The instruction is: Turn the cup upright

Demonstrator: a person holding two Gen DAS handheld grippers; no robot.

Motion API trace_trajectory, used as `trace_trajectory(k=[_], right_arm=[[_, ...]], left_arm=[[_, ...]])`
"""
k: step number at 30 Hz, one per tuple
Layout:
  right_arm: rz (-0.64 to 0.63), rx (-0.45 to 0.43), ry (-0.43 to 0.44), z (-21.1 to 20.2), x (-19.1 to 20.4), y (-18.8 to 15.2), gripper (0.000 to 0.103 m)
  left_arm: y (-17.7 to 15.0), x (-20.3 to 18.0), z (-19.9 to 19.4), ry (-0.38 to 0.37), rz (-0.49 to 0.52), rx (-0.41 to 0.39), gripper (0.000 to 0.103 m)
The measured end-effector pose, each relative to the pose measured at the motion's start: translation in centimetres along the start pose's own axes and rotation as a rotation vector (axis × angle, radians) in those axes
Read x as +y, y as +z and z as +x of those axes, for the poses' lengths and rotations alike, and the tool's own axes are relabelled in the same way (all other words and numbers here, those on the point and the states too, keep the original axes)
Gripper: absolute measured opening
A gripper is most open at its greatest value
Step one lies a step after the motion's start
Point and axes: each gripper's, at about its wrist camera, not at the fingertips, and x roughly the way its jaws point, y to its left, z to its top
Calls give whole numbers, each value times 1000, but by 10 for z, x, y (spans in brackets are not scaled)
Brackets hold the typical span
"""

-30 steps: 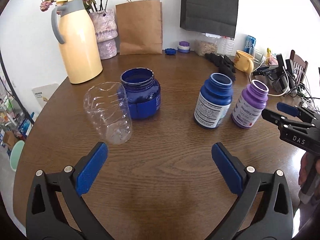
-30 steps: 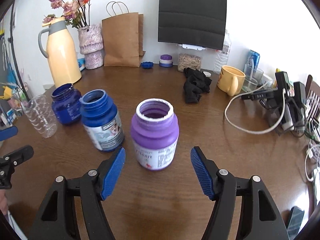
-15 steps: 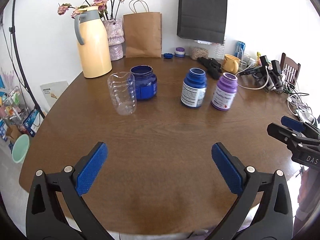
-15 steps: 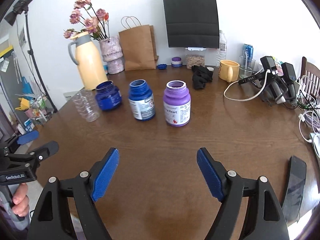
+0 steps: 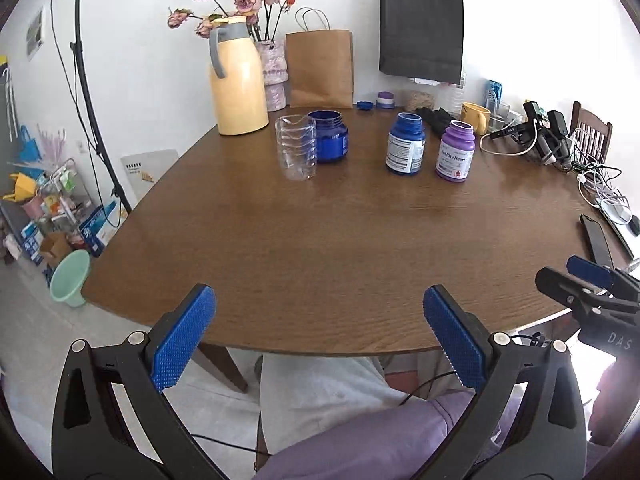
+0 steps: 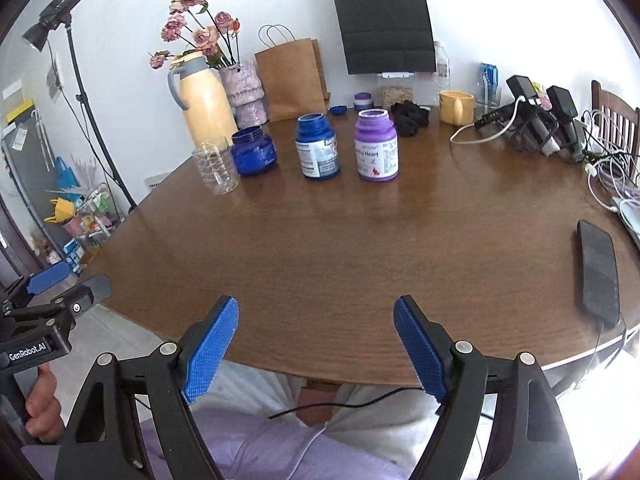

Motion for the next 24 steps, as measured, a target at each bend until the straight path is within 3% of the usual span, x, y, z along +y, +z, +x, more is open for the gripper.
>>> trace_trajectory(k=[5, 14, 24], right_arm=[[-39, 2, 7, -4, 11, -2, 83], [-30, 7, -3, -6, 8, -3, 83], [-30, 13, -3, -5, 7, -3, 83]], left_arm=[[-9, 2, -4, -23, -26, -1, 103], [-10, -12, -17, -16, 29, -60, 103], [-9, -14, -12, -21, 27, -33, 103]])
